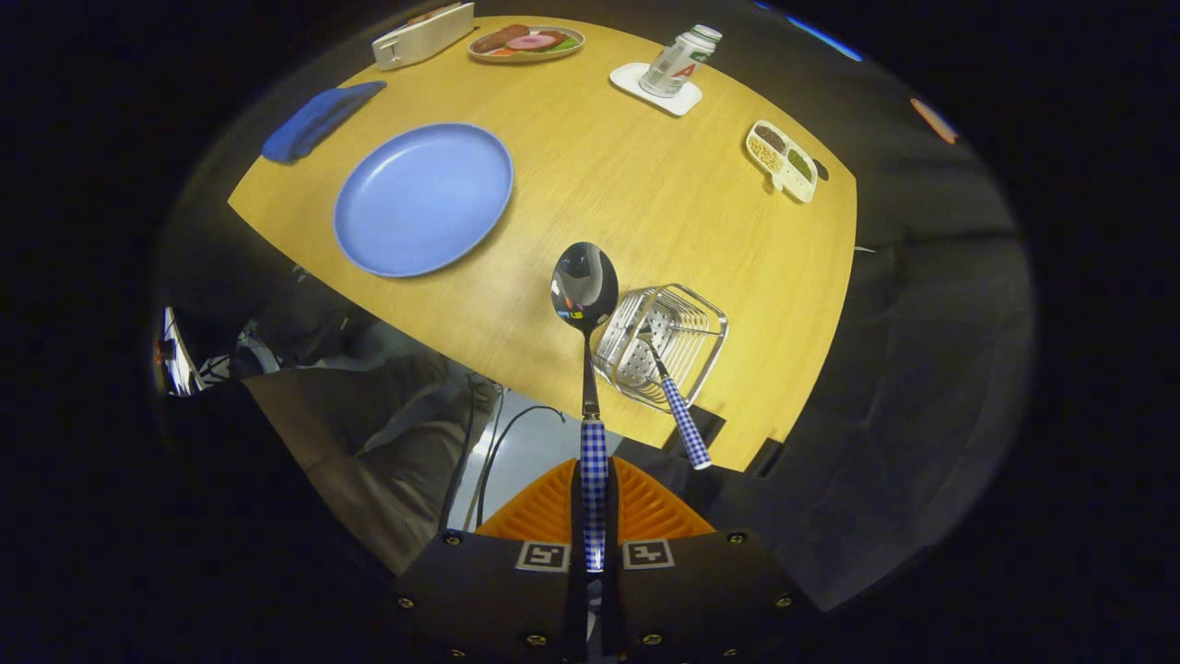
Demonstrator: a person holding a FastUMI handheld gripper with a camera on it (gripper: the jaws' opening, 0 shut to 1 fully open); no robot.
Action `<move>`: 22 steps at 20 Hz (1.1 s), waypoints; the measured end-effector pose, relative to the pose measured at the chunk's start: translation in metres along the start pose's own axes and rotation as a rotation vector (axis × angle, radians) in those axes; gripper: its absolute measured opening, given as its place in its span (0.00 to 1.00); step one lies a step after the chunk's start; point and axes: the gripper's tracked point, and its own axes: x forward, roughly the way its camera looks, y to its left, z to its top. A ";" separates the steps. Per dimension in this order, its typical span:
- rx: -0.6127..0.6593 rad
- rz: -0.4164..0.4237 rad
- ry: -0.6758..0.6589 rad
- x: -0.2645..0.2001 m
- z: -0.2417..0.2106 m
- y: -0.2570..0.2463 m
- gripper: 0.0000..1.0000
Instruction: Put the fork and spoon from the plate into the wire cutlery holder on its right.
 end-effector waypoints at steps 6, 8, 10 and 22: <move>-0.044 -0.069 0.141 0.009 -0.028 -0.036 0.06; -0.066 -0.102 0.184 0.010 -0.035 -0.048 0.06; -0.114 -0.134 0.221 0.015 -0.034 -0.064 0.07; -0.374 -0.198 0.385 0.039 0.009 -0.102 0.07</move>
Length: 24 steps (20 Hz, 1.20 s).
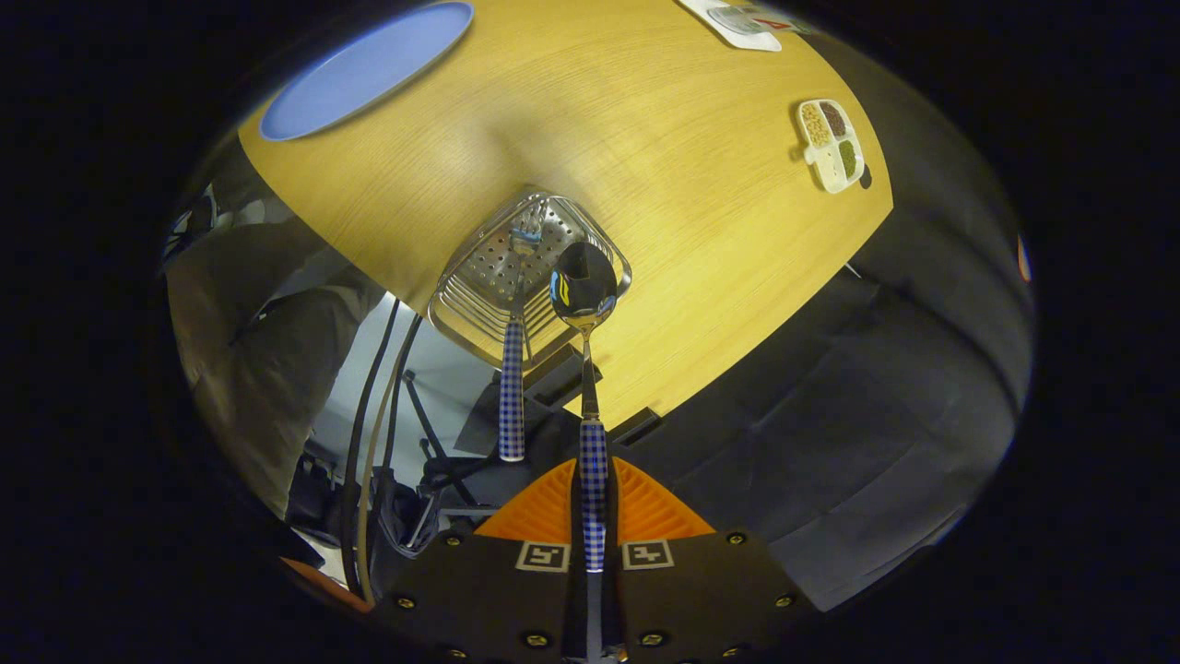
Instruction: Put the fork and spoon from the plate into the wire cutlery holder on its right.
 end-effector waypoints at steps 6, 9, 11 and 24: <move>-0.076 0.013 0.031 0.006 0.014 -0.001 0.06; -0.088 0.008 0.012 0.006 0.023 -0.003 0.11; -0.096 0.013 0.016 0.005 0.024 -0.002 0.12; 0.093 -0.011 -0.234 -0.036 0.029 -0.005 0.98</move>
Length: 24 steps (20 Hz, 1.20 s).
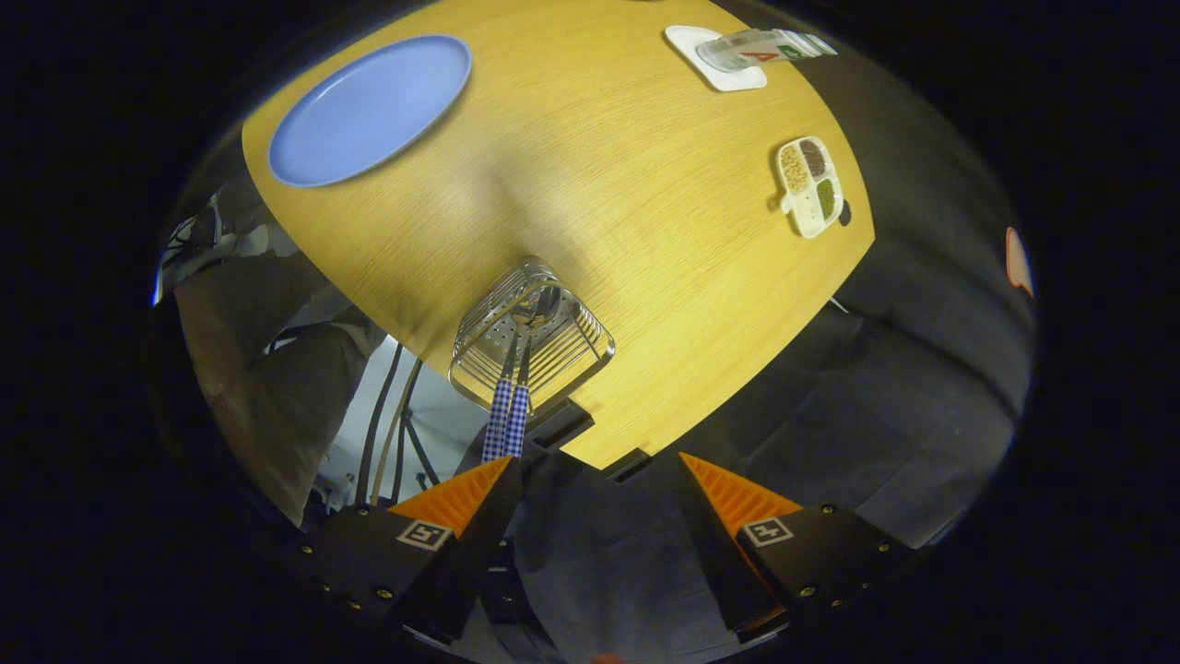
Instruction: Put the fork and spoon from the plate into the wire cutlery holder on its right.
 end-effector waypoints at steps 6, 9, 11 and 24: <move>0.249 0.040 -0.369 -0.054 0.036 0.037 0.95; 0.388 0.084 -0.591 -0.074 0.064 0.057 0.95; 0.509 0.100 -0.779 -0.096 0.083 0.061 0.96; 0.998 -0.241 -1.717 -0.259 0.052 0.011 0.95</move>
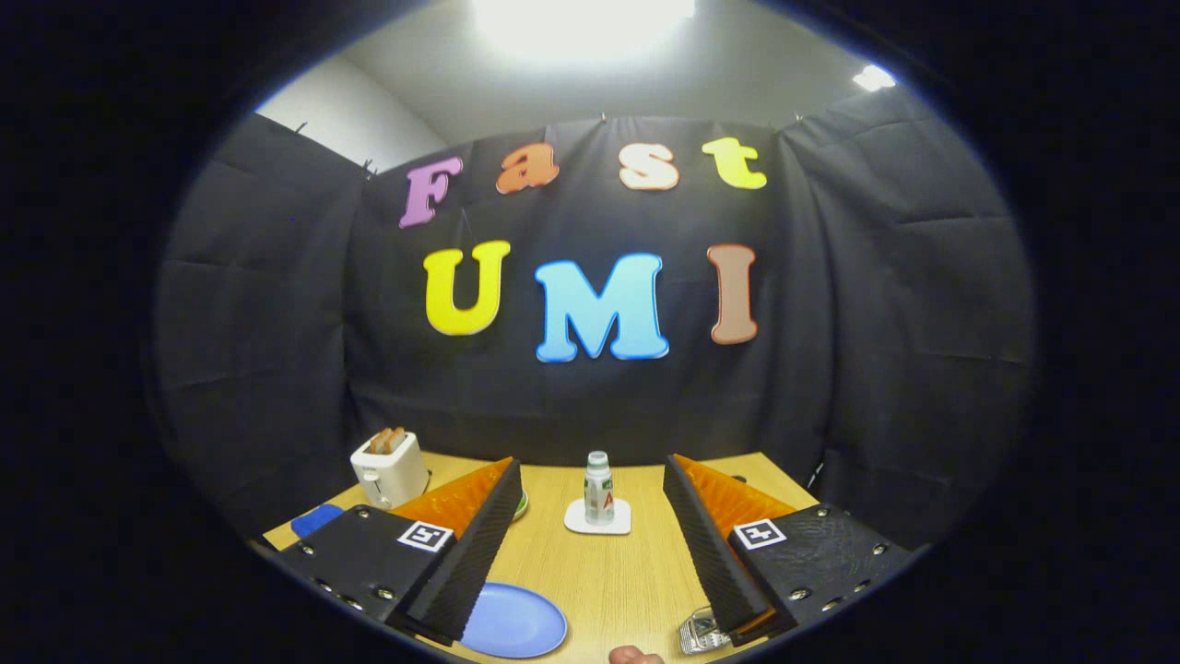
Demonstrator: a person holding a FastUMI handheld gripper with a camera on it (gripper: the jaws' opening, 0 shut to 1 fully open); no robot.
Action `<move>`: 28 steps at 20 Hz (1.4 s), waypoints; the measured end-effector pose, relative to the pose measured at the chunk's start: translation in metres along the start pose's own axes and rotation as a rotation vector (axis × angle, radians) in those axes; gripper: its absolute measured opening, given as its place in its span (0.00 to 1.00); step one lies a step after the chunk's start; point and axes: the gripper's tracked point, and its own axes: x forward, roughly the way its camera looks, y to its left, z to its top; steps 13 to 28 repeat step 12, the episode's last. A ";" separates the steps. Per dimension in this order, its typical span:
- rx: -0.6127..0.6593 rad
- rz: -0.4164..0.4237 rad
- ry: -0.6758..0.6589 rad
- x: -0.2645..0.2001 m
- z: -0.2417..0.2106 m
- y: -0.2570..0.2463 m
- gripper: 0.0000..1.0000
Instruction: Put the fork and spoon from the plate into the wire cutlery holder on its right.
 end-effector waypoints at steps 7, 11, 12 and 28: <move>-0.089 -0.081 -0.044 -0.011 0.007 0.007 0.95; -0.071 -0.050 -0.012 -0.009 0.006 0.031 0.95; -0.055 -0.046 -0.010 -0.008 0.003 0.036 0.95; -0.055 -0.046 -0.010 -0.008 0.003 0.036 0.95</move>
